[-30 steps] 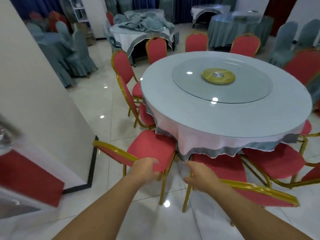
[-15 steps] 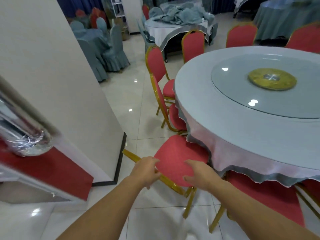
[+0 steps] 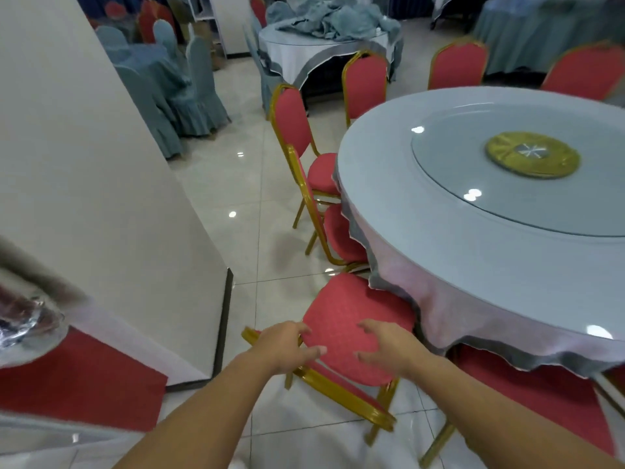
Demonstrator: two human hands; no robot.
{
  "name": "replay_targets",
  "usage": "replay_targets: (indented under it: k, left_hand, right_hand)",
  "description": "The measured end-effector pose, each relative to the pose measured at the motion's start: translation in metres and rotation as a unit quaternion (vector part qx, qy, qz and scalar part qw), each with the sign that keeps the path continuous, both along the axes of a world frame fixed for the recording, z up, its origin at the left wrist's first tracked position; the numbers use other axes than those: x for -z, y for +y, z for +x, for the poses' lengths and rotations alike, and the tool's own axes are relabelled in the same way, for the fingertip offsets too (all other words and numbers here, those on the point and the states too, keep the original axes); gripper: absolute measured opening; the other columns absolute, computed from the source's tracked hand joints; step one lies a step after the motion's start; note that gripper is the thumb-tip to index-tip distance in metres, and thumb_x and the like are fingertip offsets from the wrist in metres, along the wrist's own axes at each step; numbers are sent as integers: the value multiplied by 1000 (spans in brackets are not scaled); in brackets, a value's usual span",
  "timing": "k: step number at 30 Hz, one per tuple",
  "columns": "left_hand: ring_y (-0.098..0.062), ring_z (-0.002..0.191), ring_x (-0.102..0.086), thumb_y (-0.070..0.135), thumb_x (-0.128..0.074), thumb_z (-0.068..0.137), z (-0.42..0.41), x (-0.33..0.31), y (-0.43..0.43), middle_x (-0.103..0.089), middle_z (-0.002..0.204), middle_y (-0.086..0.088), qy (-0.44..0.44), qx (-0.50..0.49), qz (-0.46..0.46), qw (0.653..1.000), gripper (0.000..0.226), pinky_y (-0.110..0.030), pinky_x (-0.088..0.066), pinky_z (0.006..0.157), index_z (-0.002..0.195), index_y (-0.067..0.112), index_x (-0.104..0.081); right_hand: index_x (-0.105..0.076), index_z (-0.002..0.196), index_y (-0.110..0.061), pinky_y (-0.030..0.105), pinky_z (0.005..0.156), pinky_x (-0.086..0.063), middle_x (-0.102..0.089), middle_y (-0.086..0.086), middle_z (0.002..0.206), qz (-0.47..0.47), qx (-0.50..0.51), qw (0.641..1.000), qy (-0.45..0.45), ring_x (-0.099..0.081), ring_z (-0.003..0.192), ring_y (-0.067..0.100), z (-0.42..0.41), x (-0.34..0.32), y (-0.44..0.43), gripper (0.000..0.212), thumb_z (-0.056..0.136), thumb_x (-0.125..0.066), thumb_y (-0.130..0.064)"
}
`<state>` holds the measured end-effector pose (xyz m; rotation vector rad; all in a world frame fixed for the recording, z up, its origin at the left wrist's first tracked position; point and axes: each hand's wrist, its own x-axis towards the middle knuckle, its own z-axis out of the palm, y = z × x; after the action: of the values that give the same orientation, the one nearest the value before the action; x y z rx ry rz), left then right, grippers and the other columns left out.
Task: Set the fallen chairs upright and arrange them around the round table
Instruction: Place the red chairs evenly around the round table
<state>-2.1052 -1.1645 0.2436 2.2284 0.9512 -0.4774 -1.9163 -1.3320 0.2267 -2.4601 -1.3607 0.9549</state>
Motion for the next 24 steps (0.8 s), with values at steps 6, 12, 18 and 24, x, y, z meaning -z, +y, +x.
replay_targets:
  k: [6,12,18,24]
  left_hand:
    - [-5,110,-67,106,-59,43,-23,36,37,-68,125,21,-15,94,-50,994,113,-24,-58,85,133,39,-64]
    - [-12,100,-65,61,-78,76,-41,41,63,-72,103,16,-33,259,5,965,51,-32,-51,91,119,35,-71]
    - [-21,106,-58,35,-65,80,-52,74,71,-65,92,10,28,151,90,984,12,-73,-18,115,90,37,-70]
    - [-27,98,-59,21,-63,82,-55,97,71,-65,87,3,42,155,72,984,20,-43,-58,88,94,33,-75]
  right_hand:
    - [-48,150,-27,34,104,-48,-60,-4,144,-19,124,992,7,-57,129,18,-57,21,-2,69,90,-64,-59]
    - [-63,81,-33,37,82,-52,-68,-12,83,9,247,965,82,-67,88,16,-125,35,-2,62,88,-32,-87]
    - [-68,103,-44,33,80,-56,-71,-14,86,-32,225,970,91,-67,82,5,-142,19,-7,55,68,-60,-86]
    - [-68,115,-43,38,79,-58,-69,-14,90,-40,235,971,31,-65,87,11,-169,32,-15,33,83,-70,-36]
